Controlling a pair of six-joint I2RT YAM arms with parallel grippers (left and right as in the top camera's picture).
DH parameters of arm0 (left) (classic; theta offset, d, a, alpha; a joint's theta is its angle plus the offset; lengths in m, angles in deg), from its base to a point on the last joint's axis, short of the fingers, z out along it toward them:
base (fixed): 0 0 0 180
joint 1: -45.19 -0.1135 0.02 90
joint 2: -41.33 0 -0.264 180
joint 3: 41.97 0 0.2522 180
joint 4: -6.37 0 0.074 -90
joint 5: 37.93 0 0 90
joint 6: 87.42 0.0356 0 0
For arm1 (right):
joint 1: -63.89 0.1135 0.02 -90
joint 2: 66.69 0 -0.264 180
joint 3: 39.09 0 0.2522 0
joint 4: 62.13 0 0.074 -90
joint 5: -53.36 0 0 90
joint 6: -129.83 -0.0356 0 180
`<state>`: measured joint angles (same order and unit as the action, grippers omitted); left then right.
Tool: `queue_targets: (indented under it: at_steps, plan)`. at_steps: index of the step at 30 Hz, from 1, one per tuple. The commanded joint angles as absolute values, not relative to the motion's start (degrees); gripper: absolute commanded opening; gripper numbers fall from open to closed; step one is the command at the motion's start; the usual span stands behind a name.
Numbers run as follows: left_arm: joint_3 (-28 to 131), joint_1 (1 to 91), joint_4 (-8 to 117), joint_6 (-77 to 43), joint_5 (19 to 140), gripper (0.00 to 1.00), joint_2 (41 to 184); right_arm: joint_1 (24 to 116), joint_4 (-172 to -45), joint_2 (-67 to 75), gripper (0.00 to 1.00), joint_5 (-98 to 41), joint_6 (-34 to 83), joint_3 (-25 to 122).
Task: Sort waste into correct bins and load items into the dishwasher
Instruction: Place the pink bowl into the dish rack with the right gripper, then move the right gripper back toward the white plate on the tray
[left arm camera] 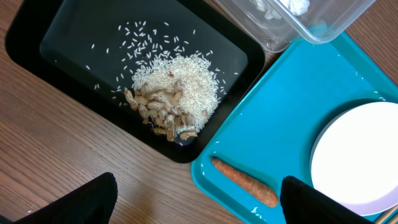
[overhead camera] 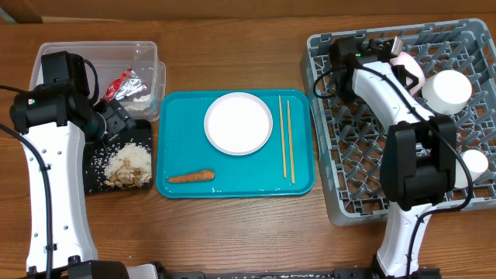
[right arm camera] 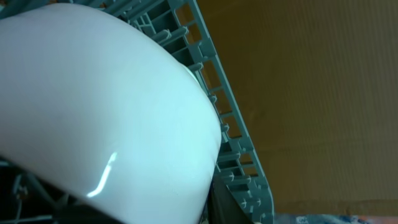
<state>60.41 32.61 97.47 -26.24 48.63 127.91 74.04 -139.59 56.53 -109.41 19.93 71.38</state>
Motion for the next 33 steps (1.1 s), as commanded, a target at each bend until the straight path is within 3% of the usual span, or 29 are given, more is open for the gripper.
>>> queue_targets:
  at_steps: [1,6,11,12,14,16,19,27,33]
  plan:
    - [60.9,32.5,97.5,-26.8,48.9,0.86,128.2,77.6,-141.8,57.1,0.16,-99.7,14.0,71.0]
    - [60.9,32.5,97.5,-26.8,48.9,0.87,128.2,79.2,-149.1,56.0,0.41,-94.0,8.0,71.2]
    - [60.9,32.5,98.1,-26.5,49.0,0.87,128.2,79.2,-149.3,47.0,0.57,-80.4,8.3,71.3]
    - [60.9,32.5,98.3,-26.5,49.0,0.88,128.2,79.3,-146.4,41.4,0.67,-69.1,14.8,72.2]
    - [60.9,32.5,98.3,-26.6,49.0,0.88,128.2,79.3,-142.9,38.3,0.72,-56.1,23.0,72.3]
    - [60.9,32.5,98.3,-26.6,49.1,0.89,128.2,79.3,-139.6,36.0,0.73,-38.2,30.1,72.3]
    - [60.9,32.5,98.3,-26.6,49.2,0.89,128.2,79.8,-137.6,35.7,0.73,-22.6,32.2,72.2]
    - [60.9,32.5,98.3,-26.6,50.3,0.89,128.2,90.6,-136.8,43.2,0.73,-27.8,27.5,72.1]
    - [60.8,32.5,98.3,-26.5,50.2,0.90,128.2,93.2,-136.2,56.2,0.61,-27.4,18.3,72.1]
